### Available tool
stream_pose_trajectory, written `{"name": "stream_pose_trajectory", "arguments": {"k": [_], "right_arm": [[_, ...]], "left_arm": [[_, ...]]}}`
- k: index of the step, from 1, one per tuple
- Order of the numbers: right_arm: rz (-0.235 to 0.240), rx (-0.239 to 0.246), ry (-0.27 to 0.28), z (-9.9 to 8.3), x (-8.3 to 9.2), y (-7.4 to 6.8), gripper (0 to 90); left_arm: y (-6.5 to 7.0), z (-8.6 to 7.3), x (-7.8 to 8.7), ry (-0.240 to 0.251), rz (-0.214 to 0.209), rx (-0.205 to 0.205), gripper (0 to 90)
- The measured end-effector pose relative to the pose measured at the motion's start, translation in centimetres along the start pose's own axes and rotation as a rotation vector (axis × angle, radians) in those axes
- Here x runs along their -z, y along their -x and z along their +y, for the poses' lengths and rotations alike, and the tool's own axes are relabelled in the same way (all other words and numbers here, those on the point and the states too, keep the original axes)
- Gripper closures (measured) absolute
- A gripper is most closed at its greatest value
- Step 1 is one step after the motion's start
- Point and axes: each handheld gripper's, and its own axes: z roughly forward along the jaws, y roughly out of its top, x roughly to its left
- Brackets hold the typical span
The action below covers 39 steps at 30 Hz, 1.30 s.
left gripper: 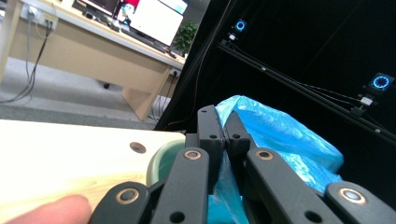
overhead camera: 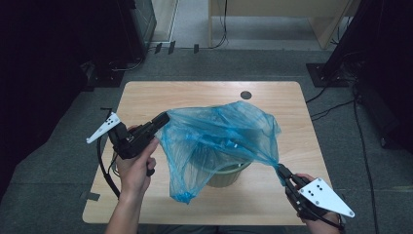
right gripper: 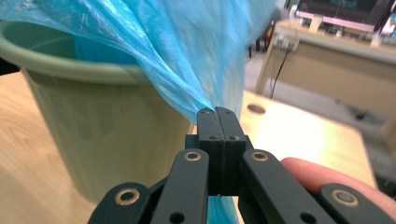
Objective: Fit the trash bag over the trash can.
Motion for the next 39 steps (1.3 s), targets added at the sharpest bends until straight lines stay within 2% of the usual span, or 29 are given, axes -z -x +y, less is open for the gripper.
{"name": "stream_pose_trajectory", "arguments": {"k": [1,6,9,12,13,15,17,20,26,29,33,36,39], "right_arm": [[0.004,-0.012,-0.007,-0.3,0.1,0.0,90.0],[0.008,0.011,-0.052,-1.6,0.1,-0.4,90.0],[0.020,0.000,-0.116,-2.5,-0.7,-0.4,90.0],[0.040,-0.007,-0.184,-3.6,-1.9,-0.3,90.0],[0.052,-0.007,-0.182,-3.7,-2.0,-0.3,90.0],[0.094,-0.013,-0.157,-3.7,-1.8,-0.2,71.2],[0.137,-0.012,-0.096,-3.4,-1.2,0.0,51.6],[0.180,-0.021,-0.015,-2.7,-0.1,0.6,45.6],[0.191,-0.040,0.095,-1.2,1.3,1.5,42.6],[0.213,-0.021,0.128,-0.3,1.6,1.5,40.0],[0.248,0.016,0.143,0.3,1.9,1.3,34.1],[0.247,0.002,0.160,0.4,2.1,1.3,25.1],[0.223,-0.034,0.186,0.8,2.1,1.5,23.9]], "left_arm": [[-0.1,-0.2,0.0,-0.003,-0.006,0.007,89.3],[-0.5,-1.0,0.0,-0.016,-0.022,0.013,89.3],[-0.8,-1.3,-0.1,-0.022,-0.018,0.023,89.3],[-0.8,-1.4,-0.1,-0.031,-0.018,0.000,89.3],[-0.8,-1.5,-0.2,-0.030,-0.014,-0.007,89.3],[-0.9,-1.6,-0.2,-0.034,-0.012,-0.012,89.2],[-1.0,-1.6,-0.2,-0.029,-0.014,-0.005,89.1],[-1.0,-1.6,-0.2,-0.028,-0.015,-0.010,88.8],[-0.7,-1.6,-0.2,-0.027,-0.017,-0.035,87.8],[-0.6,-1.6,-0.2,-0.023,-0.014,-0.045,86.9],[-0.6,-1.6,0.0,-0.018,-0.006,-0.048,85.4],[-0.7,-1.7,0.0,-0.022,-0.003,-0.057,82.1],[-0.6,-1.8,-0.1,-0.025,-0.010,-0.060,82.1]]}}
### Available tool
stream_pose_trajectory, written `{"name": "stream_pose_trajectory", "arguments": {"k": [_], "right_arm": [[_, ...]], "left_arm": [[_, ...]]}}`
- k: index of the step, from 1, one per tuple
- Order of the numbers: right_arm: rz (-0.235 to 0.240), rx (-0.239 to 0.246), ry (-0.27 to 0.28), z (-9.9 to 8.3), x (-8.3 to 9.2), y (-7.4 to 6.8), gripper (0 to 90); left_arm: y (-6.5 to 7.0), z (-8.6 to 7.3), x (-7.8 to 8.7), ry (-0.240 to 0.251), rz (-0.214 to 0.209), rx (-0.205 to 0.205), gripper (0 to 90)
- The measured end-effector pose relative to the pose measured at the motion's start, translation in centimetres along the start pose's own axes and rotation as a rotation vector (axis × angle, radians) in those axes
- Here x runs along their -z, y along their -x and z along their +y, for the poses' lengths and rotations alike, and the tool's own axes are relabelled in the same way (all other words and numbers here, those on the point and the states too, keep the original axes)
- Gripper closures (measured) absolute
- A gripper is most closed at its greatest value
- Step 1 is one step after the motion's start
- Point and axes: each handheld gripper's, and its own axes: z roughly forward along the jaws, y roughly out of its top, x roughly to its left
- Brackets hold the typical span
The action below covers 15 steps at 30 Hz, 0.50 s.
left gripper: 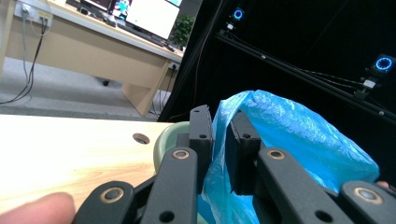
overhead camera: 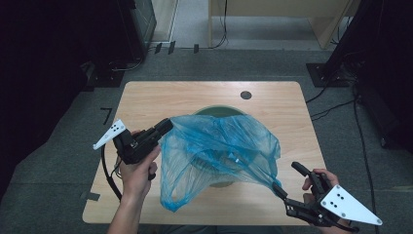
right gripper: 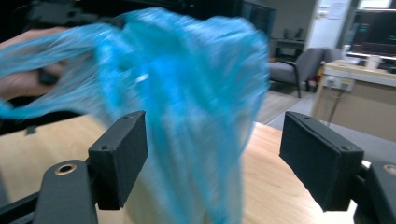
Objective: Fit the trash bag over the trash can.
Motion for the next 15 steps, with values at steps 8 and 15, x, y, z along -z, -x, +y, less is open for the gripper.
{"name": "stream_pose_trajectory", "arguments": {"k": [8,15], "right_arm": [[-0.126,0.040,0.008,1.9,-2.9,-0.6,23.8],[-0.209,0.071,0.007,2.9,-6.2,-1.7,35.4]], "left_arm": [[0.1,-0.2,-0.2,-0.017,-0.024,-0.022,80.2],[0.2,-0.9,-0.3,-0.078,-0.079,-0.052,75.8]]}}
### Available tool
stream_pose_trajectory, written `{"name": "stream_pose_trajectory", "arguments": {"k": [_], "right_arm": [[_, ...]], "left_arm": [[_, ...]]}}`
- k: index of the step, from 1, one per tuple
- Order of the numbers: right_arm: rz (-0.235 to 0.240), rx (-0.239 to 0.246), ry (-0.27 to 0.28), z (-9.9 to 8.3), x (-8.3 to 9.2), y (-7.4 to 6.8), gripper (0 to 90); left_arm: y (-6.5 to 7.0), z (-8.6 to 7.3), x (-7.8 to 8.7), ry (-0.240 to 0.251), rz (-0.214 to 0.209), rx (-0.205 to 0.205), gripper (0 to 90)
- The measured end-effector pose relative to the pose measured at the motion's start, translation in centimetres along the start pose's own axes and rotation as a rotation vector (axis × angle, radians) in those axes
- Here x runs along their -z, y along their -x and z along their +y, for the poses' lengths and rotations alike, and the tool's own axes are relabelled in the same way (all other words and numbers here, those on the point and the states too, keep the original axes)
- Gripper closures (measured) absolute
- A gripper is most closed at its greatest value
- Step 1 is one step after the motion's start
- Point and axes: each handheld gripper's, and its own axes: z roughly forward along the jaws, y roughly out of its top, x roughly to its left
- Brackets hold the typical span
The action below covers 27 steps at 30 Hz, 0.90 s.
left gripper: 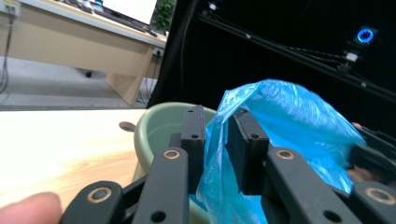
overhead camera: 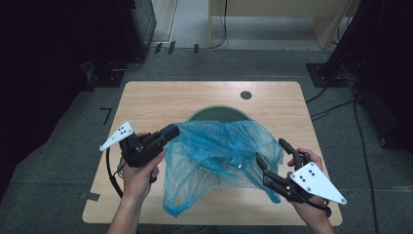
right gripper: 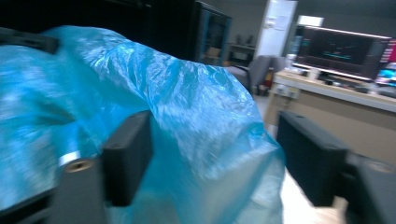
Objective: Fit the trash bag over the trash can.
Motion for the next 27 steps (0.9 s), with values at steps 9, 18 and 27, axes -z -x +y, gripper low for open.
{"name": "stream_pose_trajectory", "arguments": {"k": [9,18,27], "right_arm": [[-0.045,-0.062,-0.005,-0.1,-1.2,0.3,86.4],[-0.123,-0.035,-0.007,0.2,-1.0,-0.1,85.1],[-0.148,-0.016,0.004,0.3,-1.0,-0.7,84.6]], "left_arm": [[-0.1,0.0,0.2,-0.027,-0.005,-0.005,42.3],[1.3,0.8,2.2,-0.015,0.045,-0.059,35.2],[2.2,2.1,4.2,-0.026,0.095,-0.123,27.1]]}}
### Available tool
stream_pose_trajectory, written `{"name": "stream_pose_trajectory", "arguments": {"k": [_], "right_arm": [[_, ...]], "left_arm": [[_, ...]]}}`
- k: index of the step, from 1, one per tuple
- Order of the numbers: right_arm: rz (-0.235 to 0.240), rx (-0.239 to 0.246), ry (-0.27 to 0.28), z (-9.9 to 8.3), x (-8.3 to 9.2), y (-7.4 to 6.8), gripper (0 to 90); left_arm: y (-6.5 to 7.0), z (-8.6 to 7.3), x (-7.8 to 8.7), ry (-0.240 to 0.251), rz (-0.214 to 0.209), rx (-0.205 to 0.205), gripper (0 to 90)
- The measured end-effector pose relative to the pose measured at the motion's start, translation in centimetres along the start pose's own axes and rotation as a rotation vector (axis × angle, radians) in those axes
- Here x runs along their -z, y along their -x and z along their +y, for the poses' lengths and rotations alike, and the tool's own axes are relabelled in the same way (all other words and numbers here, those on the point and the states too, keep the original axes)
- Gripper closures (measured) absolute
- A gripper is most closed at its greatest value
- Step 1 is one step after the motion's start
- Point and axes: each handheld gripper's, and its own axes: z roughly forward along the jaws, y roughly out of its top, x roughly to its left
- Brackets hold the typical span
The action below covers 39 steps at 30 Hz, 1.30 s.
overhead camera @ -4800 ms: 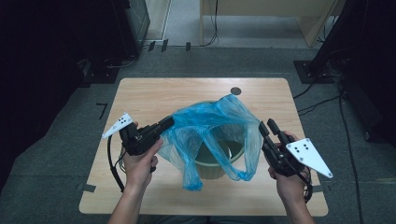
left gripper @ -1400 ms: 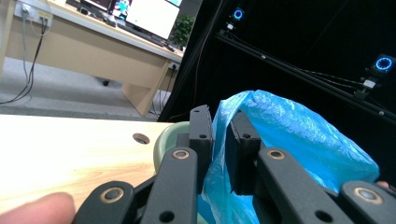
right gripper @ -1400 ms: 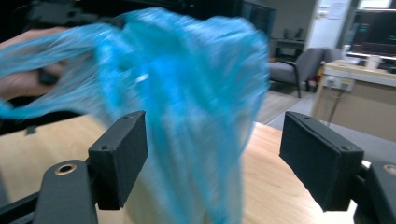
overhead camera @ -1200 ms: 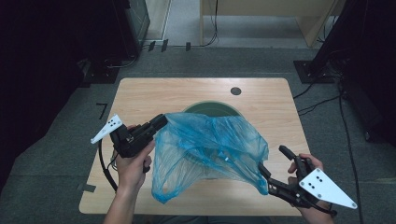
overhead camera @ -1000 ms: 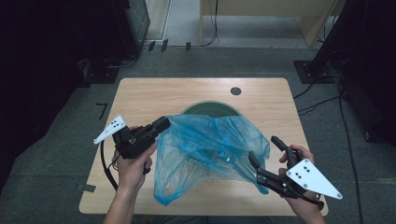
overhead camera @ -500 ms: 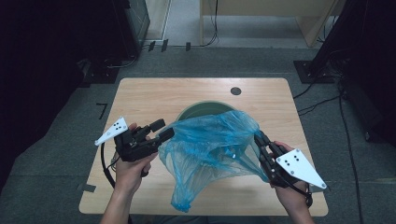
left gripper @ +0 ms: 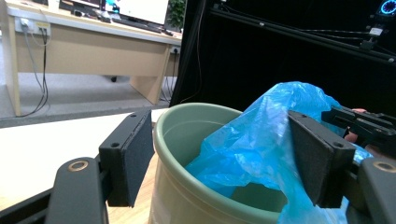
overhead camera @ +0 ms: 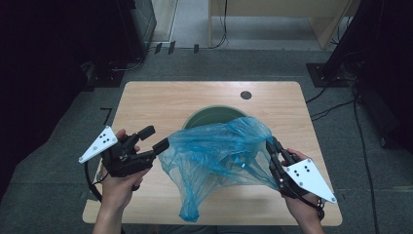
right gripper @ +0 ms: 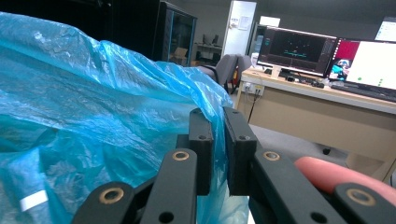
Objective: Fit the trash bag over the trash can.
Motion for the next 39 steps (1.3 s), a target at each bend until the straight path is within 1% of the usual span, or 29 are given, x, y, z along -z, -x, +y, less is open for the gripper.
{"name": "stream_pose_trajectory", "arguments": {"k": [3,4,6,8,9,10,12,13,14,16,17,19,21,22,23,24,25,27,28,29,30,31,32,33,35,36,37,38,39], "right_arm": [[-0.008,-0.007,0.006,0.1,-0.1,0.0,84.9],[-0.012,-0.008,0.005,0.0,-0.2,0.0,85.2],[-0.019,-0.007,0.009,0.0,-0.2,0.0,85.5],[-0.028,-0.010,0.011,-0.1,-0.2,0.1,85.8],[-0.032,-0.017,0.011,-0.1,-0.2,0.2,85.8],[-0.033,-0.017,0.015,-0.1,-0.2,0.3,85.9],[-0.037,-0.015,0.015,-0.2,-0.2,0.4,85.9],[-0.037,-0.016,0.015,-0.2,-0.2,0.5,86.0],[-0.037,-0.019,0.013,-0.2,-0.2,0.5,86.0],[-0.039,-0.012,0.017,-0.3,-0.3,0.6,86.0],[-0.040,-0.013,0.019,-0.4,-0.3,0.6,86.2],[-0.046,-0.014,0.020,-0.4,-0.3,0.8,86.5],[-0.059,-0.020,0.019,-0.4,-0.4,1.1,86.5],[-0.060,-0.024,0.017,-0.4,-0.3,1.1,86.6],[-0.061,-0.020,0.021,-0.4,-0.3,1.2,86.5],[-0.065,-0.020,0.022,-0.3,-0.2,1.2,86.5],[-0.064,-0.025,0.023,-0.3,-0.1,1.2,86.5],[-0.062,-0.022,0.027,-0.2,-0.1,1.2,86.5],[-0.059,-0.022,0.027,-0.2,-0.1,1.1,86.5],[-0.058,-0.020,0.027,-0.2,-0.1,1.0,86.5],[-0.056,-0.018,0.028,-0.2,-0.1,0.9,86.5],[-0.053,-0.016,0.028,-0.2,-0.1,0.9,86.5],[-0.051,-0.019,0.026,-0.2,-0.1,0.7,86.5],[-0.049,-0.013,0.025,-0.2,-0.1,0.7,86.5],[-0.046,-0.007,0.027,-0.3,-0.2,0.5,86.5],[-0.044,-0.009,0.025,-0.3,-0.2,0.4,86.5],[-0.043,-0.005,0.025,-0.2,-0.1,0.3,86.5],[-0.042,-0.004,0.026,-0.2,-0.1,0.2,86.5],[-0.040,-0.001,0.024,-0.2,-0.1,0.1,86.5]], "left_arm": [[-0.5,-0.1,0.3,-0.003,0.000,-0.007,27.1],[-0.7,-0.2,0.3,-0.009,-0.013,-0.012,27.2],[-1.1,-0.5,0.3,-0.040,-0.058,-0.029,27.3],[-1.4,-0.6,0.3,-0.056,-0.059,-0.047,27.1],[-1.5,-0.6,0.4,-0.056,-0.063,-0.049,26.3],[-1.5,-0.6,0.5,-0.049,-0.075,-0.043,25.9],[-1.5,-0.4,0.8,-0.030,-0.097,-0.047,25.6],[-1.5,-0.3,1.0,-0.031,-0.101,-0.059,25.7],[-1.4,-0.2,1.1,-0.039,-0.102,-0.080,25.7],[-1.3,-0.3,1.4,-0.073,-0.091,-0.140,25.6],[-1.3,-0.3,1.5,-0.091,-0.093,-0.163,25.4],[-1.6,-0.5,1.7,-0.111,-0.116,-0.180,24.9],[-2.0,-0.7,1.9,-0.133,-0.145,-0.178,24.1],[-2.2,-0.7,2.0,-0.139,-0.145,-0.181,23.7],[-2.4,-0.8,2.2,-0.139,-0.133,-0.184,23.7],[-2.6,-0.8,2.3,-0.136,-0.119,-0.172,23.8],[-2.9,-0.6,2.4,-0.124,-0.103,-0.151,23.8],[-3.0,-0.2,2.8,-0.066,-0.060,-0.099,26.1],[-2.9,0.1,3.0,-0.029,-0.063,-0.075,26.7],[-2.6,0.3,3.1,0.005,-0.079,-0.061,27.3],[-2.1,0.6,3.2,0.026,-0.097,-0.058,30.8],[-1.4,0.8,3.1,0.040,-0.114,-0.066,34.4],[-0.6,1.0,2.9,0.048,-0.129,-0.078,34.8],[0.3,1.1,2.7,0.046,-0.141,-0.090,35.7],[2.1,1.1,2.0,0.035,-0.184,-0.113,36.1],[3.1,1.0,1.5,0.016,-0.208,-0.135,36.1],[3.7,0.9,1.2,0.004,-0.221,-0.149,35.9],[4.5,0.7,0.7,-0.019,-0.233,-0.178,35.7],[4.8,0.5,0.4,-0.031,-0.233,-0.198,35.7]]}}
